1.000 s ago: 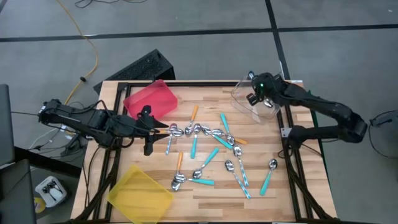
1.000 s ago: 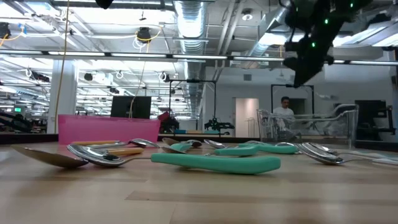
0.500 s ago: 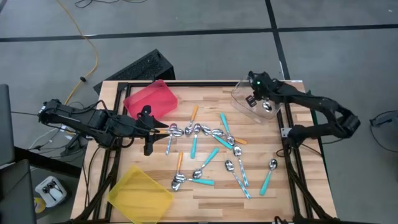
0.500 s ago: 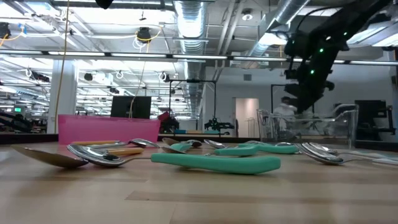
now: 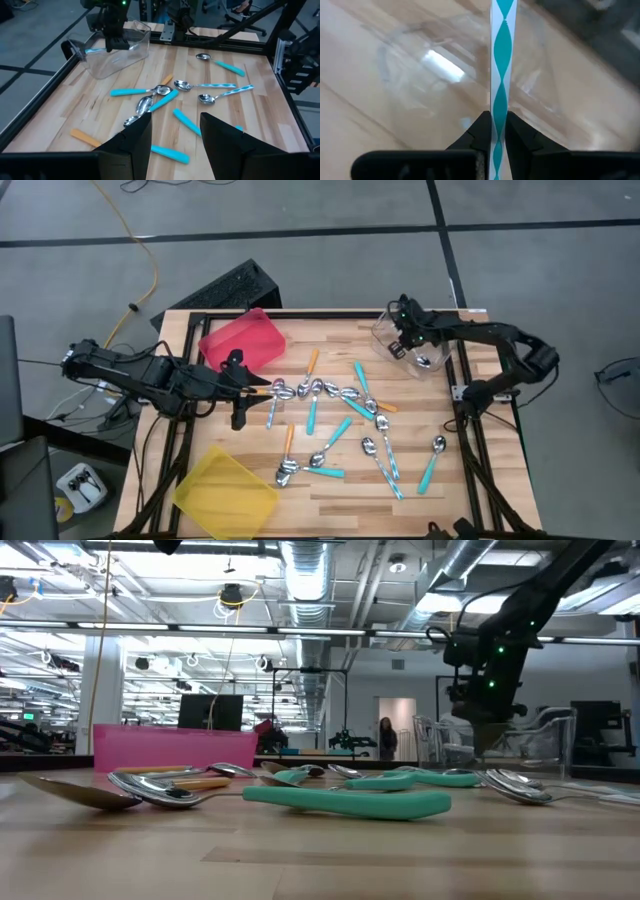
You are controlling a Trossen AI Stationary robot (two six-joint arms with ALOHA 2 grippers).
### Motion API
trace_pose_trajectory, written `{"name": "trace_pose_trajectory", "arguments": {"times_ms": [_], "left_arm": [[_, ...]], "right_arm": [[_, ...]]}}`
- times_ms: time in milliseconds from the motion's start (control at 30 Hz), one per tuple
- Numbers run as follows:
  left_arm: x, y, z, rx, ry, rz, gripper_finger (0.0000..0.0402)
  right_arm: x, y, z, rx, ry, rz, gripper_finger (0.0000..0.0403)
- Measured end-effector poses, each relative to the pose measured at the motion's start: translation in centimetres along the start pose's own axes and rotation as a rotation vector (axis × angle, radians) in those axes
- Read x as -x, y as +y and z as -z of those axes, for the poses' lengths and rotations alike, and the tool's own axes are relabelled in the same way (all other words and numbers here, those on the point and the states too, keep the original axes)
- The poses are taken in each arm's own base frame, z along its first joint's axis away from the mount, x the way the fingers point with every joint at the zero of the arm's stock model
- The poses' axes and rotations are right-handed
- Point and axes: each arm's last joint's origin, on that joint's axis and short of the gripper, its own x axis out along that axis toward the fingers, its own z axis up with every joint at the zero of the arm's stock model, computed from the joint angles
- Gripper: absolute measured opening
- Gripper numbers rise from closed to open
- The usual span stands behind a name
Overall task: Sort silverware by color (type)
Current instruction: Put the patterned blue spoon into the transparent bin, then put the light blue spoon into the yellow bin
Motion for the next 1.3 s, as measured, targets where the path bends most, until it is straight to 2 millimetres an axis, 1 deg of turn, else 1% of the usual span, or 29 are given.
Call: {"name": "trace_pose_trajectory", "arguments": {"times_ms": [133, 233, 367, 467, 567, 667, 833, 933, 1067, 1200, 1300], "left_arm": [[0.0, 0.0, 0.0, 0.000, 0.000, 0.000, 0.0151], [0.0, 0.0, 0.0, 0.000, 0.000, 0.000, 0.0151], [0.0, 0.0, 0.0, -0.004, 0.000, 0.000, 0.0151], [0.0, 0.0, 0.0, -0.006, -0.003, -0.013, 0.0151], [0.0, 0.1, 0.0, -0.008, -0.008, -0.033, 0.0151], [0.0, 0.1, 0.0, -0.008, -0.012, -0.047, 0.0151], [0.0, 0.1, 0.0, -0.026, -0.012, -0.049, 0.0151], [0.0, 0.1, 0.0, -0.037, -0.011, -0.049, 0.0151], [0.0, 0.2, 0.0, -0.045, -0.011, -0.050, 0.0151], [0.0, 0.2, 0.0, -0.045, -0.011, -0.051, 0.0151], [0.0, 0.2, 0.0, -0.045, -0.011, -0.051, 0.0151]], "right_arm": [[-0.1, -0.1, 0.0, -0.004, 0.003, -0.009, 0.0076], [0.2, -0.1, 0.0, -0.002, -0.005, -0.007, 0.0096], [1.1, -0.4, 0.0, -0.004, -0.038, 0.006, 0.0130], [2.4, -0.6, -0.1, -0.019, -0.090, 0.007, 0.0158], [4.5, -1.0, -0.6, -0.056, -0.149, 0.002, 0.0180], [7.5, -1.4, -1.1, -0.117, -0.223, -0.010, 0.0195], [12.4, -1.0, -0.7, -0.170, -0.311, -0.068, 0.0202], [14.6, -0.2, 0.1, -0.174, -0.329, -0.121, 0.0203], [16.3, 1.9, 1.4, -0.140, -0.330, -0.267, 0.0203], [17.1, 5.0, 2.4, -0.022, -0.299, -0.383, 0.0203], [17.1, 7.8, 2.9, 0.084, -0.271, -0.448, 0.0203]]}}
